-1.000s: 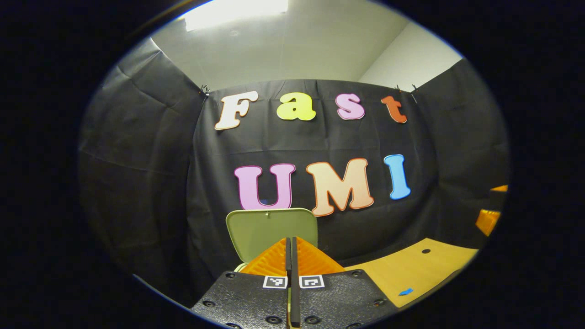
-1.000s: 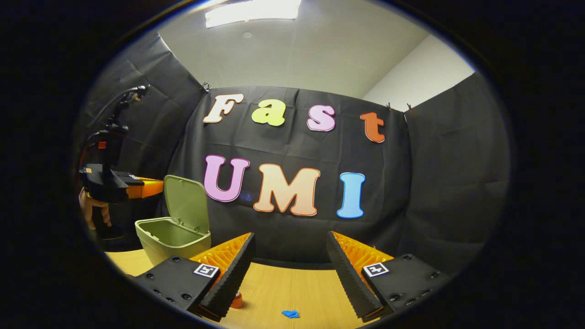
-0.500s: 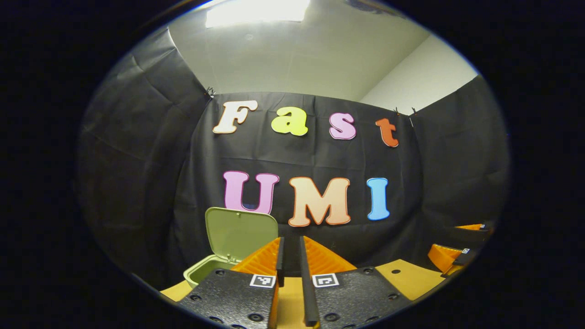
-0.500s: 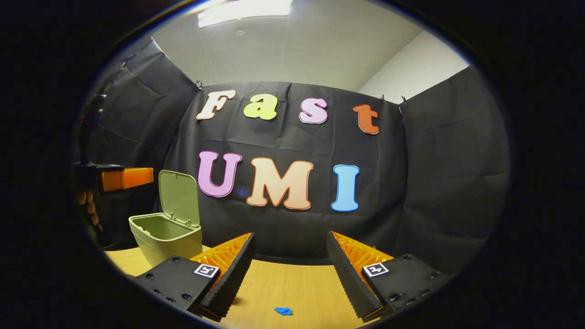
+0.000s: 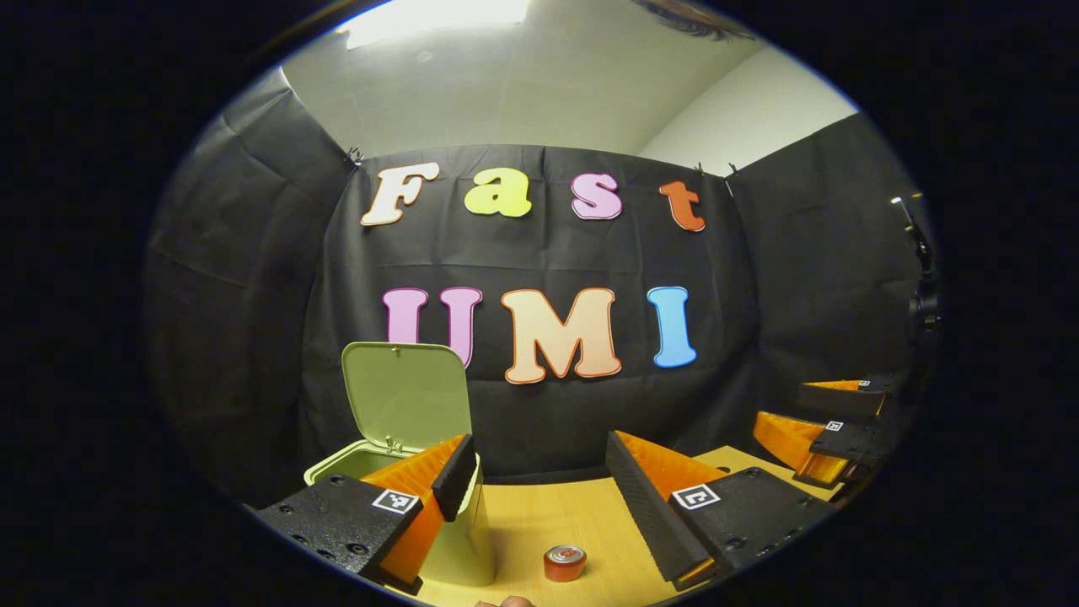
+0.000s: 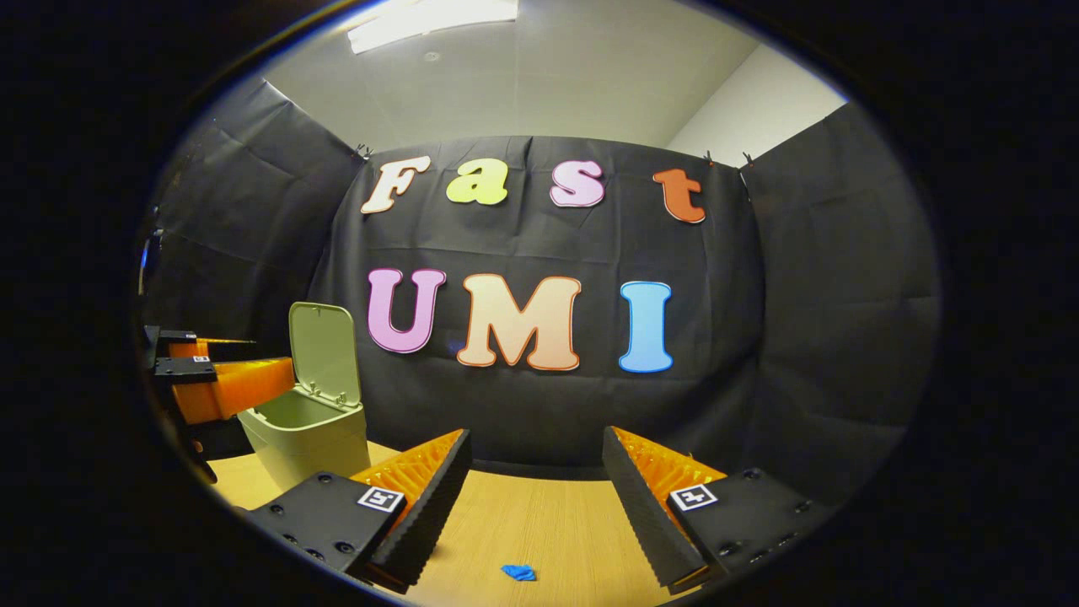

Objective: Press the lid of the desktop garbage bin to open it, pick up the crumpled paper on the desktop and throw it into the bin, then pick up the pop can on the desktop and drop it into the bin, and finally close the garbage bin lid.

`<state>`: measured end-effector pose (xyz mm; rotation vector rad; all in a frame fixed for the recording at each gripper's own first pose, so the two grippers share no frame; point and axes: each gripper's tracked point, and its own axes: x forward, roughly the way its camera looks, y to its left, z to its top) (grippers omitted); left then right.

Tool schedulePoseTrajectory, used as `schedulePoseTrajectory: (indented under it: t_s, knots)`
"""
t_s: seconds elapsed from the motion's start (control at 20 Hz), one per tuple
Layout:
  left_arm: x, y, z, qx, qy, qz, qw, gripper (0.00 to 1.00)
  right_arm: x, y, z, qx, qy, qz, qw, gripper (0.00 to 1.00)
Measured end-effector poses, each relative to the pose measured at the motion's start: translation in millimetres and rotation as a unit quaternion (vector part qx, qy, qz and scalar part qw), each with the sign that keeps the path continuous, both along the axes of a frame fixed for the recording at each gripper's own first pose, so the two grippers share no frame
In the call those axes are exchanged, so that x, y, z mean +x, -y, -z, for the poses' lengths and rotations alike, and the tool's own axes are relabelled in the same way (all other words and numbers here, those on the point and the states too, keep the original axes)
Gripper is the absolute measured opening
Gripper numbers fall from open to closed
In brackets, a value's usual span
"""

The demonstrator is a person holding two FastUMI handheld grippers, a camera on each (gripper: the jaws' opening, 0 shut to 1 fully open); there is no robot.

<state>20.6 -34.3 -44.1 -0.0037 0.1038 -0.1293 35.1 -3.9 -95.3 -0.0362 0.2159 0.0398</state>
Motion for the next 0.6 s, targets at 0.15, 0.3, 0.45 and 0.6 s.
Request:
schedulePoseTrajectory:
  t_s: [0.15,0.3,0.45,0.6]
  knots:
    - [4.7,1.3,0.8,-0.005,0.005,0.014,1.000,0.93,7.7,-3.5,29.2,0.005,-0.039,0.011,0.999,0.98]
    - [7.8,12.5,6.8,-0.024,-0.006,0.040,0.999,0.93,22.5,-1.6,76.9,0.007,-0.111,0.014,0.994,0.98]
    - [10.1,9.5,11.6,-0.024,-0.016,0.046,0.999,0.96,38.3,-3.6,132.4,0.013,-0.191,0.002,0.981,1.00]
    - [6.3,17.4,15.0,-0.052,-0.033,0.063,0.996,0.93,43.5,-13.6,200.1,0.029,-0.295,-0.033,0.954,0.99]
